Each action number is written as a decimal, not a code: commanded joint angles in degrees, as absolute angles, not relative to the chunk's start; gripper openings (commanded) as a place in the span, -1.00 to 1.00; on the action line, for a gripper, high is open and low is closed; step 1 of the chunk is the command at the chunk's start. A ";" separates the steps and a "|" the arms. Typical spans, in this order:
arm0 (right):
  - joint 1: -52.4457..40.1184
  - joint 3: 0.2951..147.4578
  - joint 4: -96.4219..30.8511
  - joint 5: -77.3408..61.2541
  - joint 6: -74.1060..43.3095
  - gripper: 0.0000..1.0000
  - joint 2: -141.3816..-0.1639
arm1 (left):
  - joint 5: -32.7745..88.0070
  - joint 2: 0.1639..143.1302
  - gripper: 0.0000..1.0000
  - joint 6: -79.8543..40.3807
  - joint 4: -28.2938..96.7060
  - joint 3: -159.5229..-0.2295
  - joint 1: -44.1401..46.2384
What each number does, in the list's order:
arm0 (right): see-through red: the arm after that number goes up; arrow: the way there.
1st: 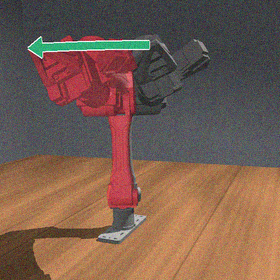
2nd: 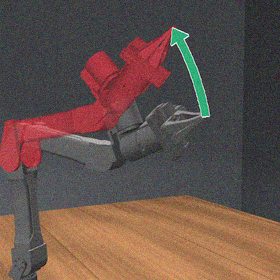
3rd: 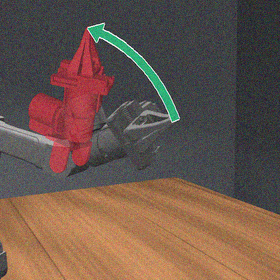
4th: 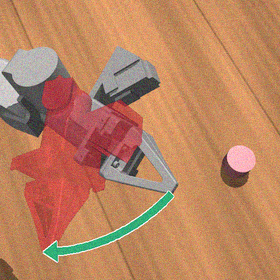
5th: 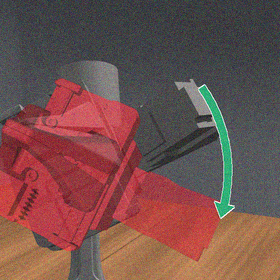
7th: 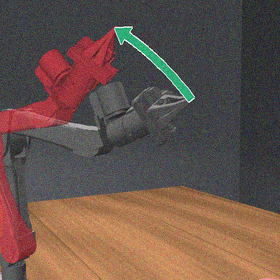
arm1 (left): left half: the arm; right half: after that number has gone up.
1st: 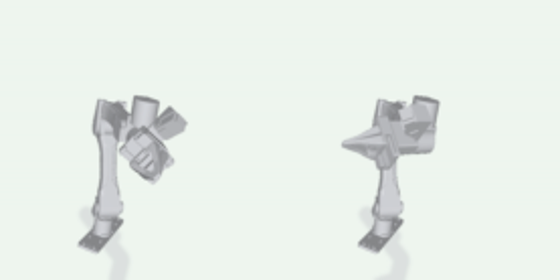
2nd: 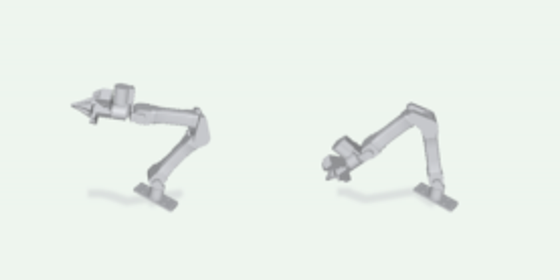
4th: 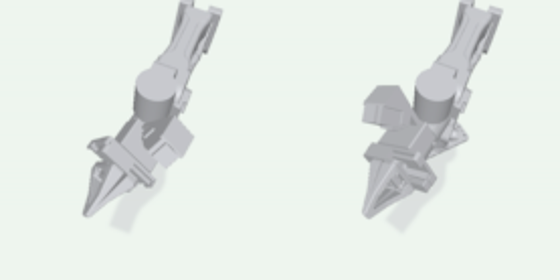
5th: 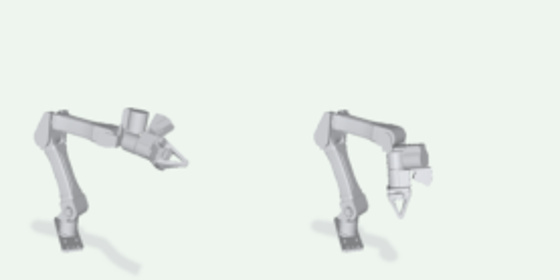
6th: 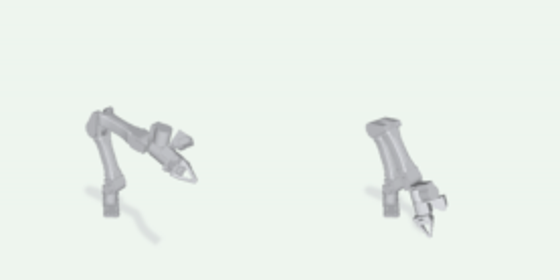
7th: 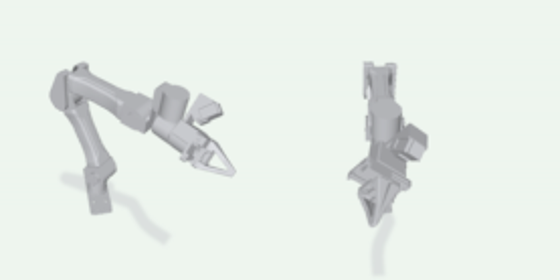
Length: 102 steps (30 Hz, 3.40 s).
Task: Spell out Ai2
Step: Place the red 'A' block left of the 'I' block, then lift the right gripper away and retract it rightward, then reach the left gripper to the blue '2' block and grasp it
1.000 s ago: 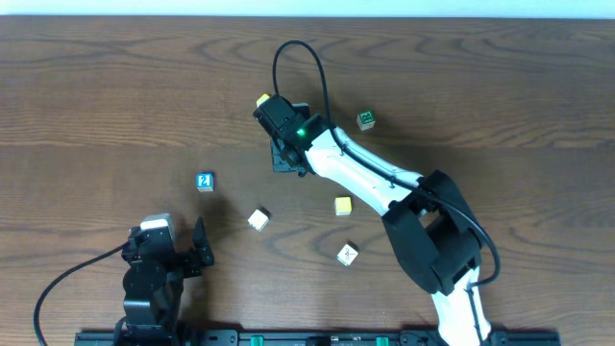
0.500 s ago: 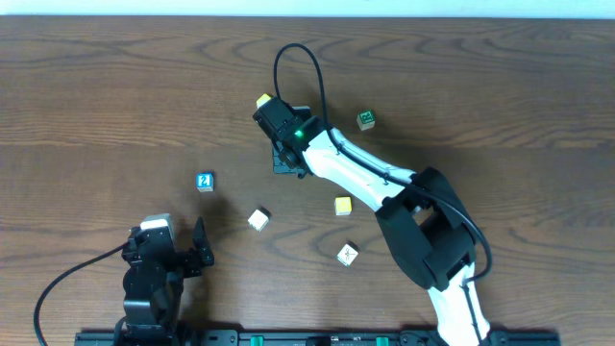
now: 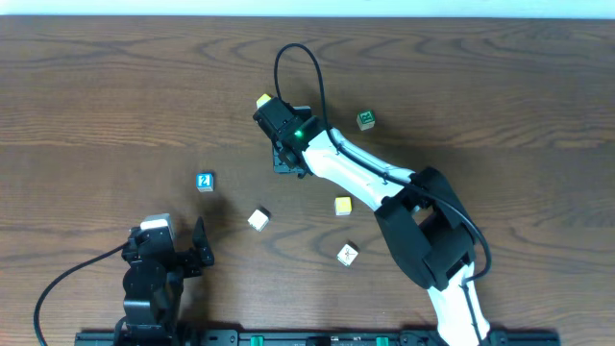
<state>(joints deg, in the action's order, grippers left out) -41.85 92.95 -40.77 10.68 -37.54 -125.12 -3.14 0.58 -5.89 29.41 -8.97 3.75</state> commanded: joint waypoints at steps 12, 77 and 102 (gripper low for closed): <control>-39.35 97.21 -35.77 16.32 -34.52 0.08 -125.75 | -3.09 0.25 0.91 -5.13 29.34 -8.03 3.40; -29.10 72.90 -57.84 23.55 -15.79 0.99 -57.34 | -0.43 64.95 0.91 -1.67 30.63 -41.17 3.40; -29.10 72.90 -59.55 23.55 -15.77 0.98 -57.34 | 7.03 91.88 1.00 -2.98 18.74 -44.64 3.38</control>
<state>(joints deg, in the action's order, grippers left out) -29.47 72.90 -59.27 23.38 -16.03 -57.47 7.70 90.13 -2.74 18.98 -43.66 3.75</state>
